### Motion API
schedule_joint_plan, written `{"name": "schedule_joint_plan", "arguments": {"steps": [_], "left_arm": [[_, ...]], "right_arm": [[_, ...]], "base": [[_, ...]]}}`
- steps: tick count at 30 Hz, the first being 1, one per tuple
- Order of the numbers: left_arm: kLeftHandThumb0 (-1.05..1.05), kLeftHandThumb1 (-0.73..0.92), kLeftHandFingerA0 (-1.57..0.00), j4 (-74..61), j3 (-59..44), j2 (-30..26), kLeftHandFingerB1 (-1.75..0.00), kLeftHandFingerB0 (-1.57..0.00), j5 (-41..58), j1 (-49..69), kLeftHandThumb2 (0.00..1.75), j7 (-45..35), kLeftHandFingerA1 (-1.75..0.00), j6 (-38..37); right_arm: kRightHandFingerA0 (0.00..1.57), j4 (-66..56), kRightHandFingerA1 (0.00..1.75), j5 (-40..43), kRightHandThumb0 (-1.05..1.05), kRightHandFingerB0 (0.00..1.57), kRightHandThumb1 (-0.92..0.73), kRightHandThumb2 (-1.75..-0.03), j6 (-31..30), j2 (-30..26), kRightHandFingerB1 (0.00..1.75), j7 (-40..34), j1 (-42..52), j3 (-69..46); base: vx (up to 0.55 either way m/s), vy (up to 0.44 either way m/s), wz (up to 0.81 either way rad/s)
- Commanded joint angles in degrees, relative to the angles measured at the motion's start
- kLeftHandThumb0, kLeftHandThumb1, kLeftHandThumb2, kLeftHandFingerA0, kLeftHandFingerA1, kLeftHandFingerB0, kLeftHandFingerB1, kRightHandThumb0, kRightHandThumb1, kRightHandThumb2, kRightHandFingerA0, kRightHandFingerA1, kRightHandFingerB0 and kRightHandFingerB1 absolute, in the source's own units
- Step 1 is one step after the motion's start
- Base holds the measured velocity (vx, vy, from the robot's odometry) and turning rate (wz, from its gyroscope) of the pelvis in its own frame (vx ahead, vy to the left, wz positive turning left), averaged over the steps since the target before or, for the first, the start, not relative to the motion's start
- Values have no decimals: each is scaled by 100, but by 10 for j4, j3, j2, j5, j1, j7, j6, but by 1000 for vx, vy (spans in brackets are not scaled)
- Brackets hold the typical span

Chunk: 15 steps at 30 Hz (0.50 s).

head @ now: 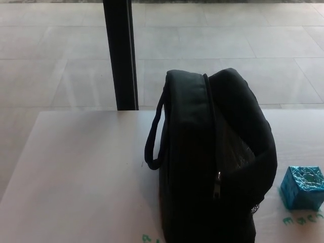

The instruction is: The robot uses its right hand to pick up the cube kept on the middle of the desk and put it inside the bag next to it

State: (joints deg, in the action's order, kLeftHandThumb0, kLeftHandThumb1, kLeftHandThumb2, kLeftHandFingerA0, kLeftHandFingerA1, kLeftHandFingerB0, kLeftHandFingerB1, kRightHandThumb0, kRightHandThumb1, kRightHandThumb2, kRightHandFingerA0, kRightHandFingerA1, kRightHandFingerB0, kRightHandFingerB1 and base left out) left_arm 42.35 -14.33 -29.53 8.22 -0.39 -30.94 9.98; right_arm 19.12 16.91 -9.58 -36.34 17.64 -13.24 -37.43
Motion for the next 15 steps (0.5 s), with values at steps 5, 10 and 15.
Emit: {"name": "schedule_joint_plan", "arguments": {"steps": [5,10,15], "left_arm": [[-81,50,-24,-17,-16,7,-46,-14,21,30,87,0,-56,21],[-80,53,-24,-33,-14,6,-47,-16,18,42,87,-3,-55,19],[-82,54,-24,-38,-10,3,-47,-16,13,47,90,-6,-56,12]], "right_arm": [[0,-116,8,-67,-101,0,-72,-105,-140,-9,0,-23,-64,172],[0,-106,7,-100,-105,0,-70,-107,-150,-11,3,-23,-82,245],[0,-101,13,-146,-88,0,-80,-64,-140,-11,24,-34,-91,316]], "base": [[0,0,0],[0,0,0],[0,0,0]]}}
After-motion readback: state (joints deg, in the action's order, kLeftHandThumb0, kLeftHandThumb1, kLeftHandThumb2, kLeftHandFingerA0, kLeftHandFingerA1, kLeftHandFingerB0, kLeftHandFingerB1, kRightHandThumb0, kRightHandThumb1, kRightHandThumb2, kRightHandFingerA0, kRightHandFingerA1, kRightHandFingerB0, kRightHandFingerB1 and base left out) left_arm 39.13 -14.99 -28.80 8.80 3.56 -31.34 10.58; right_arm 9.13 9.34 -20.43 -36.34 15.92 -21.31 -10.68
